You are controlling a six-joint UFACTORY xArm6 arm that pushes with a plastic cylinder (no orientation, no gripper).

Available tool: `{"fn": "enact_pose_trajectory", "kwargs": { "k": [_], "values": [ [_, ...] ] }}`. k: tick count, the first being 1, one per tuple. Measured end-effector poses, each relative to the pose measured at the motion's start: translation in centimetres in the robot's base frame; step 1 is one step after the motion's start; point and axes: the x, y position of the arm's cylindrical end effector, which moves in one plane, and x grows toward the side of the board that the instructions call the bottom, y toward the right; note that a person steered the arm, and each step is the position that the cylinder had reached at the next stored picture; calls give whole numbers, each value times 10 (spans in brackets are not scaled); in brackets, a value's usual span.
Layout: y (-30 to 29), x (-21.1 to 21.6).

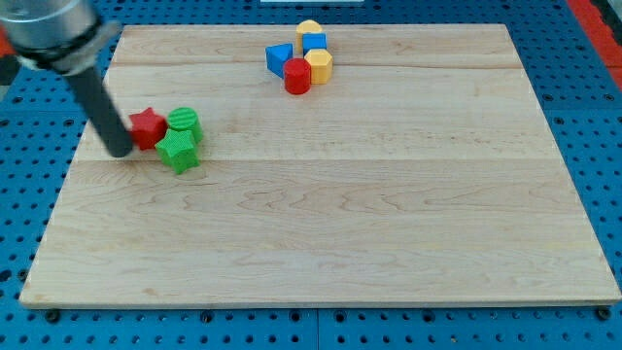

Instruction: Move the green blocks and red star to the center of the board

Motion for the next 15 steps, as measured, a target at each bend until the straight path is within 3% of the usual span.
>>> {"fn": "enact_pose_trajectory", "kwargs": {
  "k": [2,3,5,7,8,9,10,11,12,13,14,15],
  "values": [
    [-21,-32],
    [51,-34],
    [35,-56],
    [93,-47],
    [84,-84],
    [144,-82],
    [152,-69],
    [46,-104],
    [-28,-65],
    [-18,7],
    [8,39],
    [33,18]
  ]
}}
